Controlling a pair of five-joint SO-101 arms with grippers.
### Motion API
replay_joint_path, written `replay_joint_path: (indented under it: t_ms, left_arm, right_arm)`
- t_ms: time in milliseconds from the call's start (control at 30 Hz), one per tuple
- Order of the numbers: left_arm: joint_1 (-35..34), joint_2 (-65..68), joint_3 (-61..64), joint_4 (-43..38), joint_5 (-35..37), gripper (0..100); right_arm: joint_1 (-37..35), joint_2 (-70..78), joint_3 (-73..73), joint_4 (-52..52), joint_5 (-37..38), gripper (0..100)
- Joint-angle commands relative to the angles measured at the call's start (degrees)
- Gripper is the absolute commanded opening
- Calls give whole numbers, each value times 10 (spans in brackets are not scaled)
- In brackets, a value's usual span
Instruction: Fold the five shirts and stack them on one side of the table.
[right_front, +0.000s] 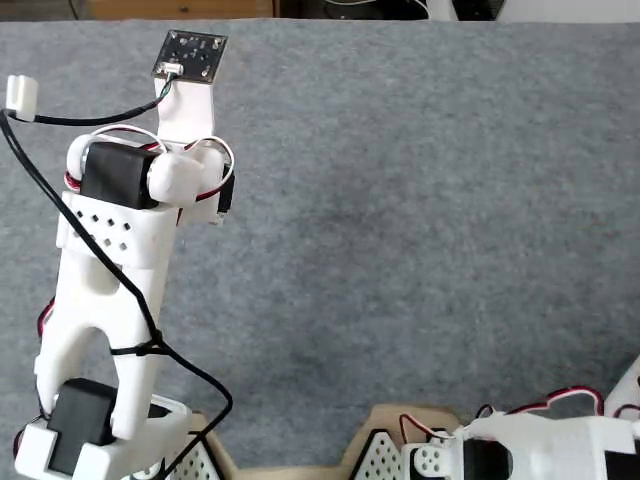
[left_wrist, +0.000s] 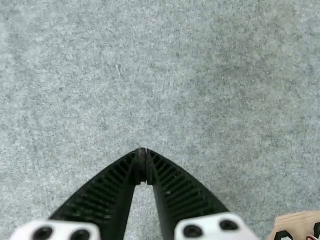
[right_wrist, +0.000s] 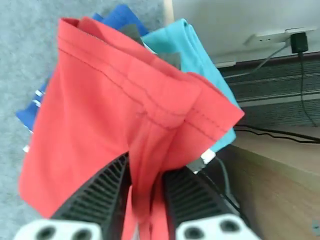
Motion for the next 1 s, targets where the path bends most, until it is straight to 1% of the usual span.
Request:
replay_joint_path:
  t_ms: [0,67,233,300,367,433,533,600,700,767,833,867,900,967]
  left_arm:
    - [2,-20,-4,4,-2,21]
    - [2,-20,-4,4,-2,21]
    - [2,-20,-4,4,-2,21]
    - [2,-20,-4,4,-2,21]
    - [1,-20,-4,4,-2,21]
    - [1,-20,-4,4,-2,21]
    - [1,-20,-4,4,-2,21]
    - [-1,-20,-4,4,-2,21]
    - [-3,-20,-4,4,-2,21]
    - [-4,-20,-4,4,-2,21]
    - [-4,-20,-4,4,-2,21]
    - [-4,-21,-5,4,-2,21]
    - [-5,-21,-5,4,-2,21]
    - [-12,-26,-4,4,-2,20]
  right_arm:
    - [15,-44,19,-10,43,16]
    - [20,-44,31,-10,49,62]
    - [33,-44,35,-10,52,262]
    - [34,-44,35,-10,52,326]
    - [34,-48,35,-6,51,366]
    - [29,-49,24,18,51,380]
    - [-1,-49,-10,65,48,369]
    - [-31,-49,-29,65,47,344]
    - [-91,-49,-53,65,47,250]
    - [-144,-55,-75,65,44,142]
    - [-205,-70,-84,65,22,12]
    - [-240,-80,-86,65,12,4]
    - [-276,-94,-85,65,6,27]
    - [-352,-119,-80,65,-4,6]
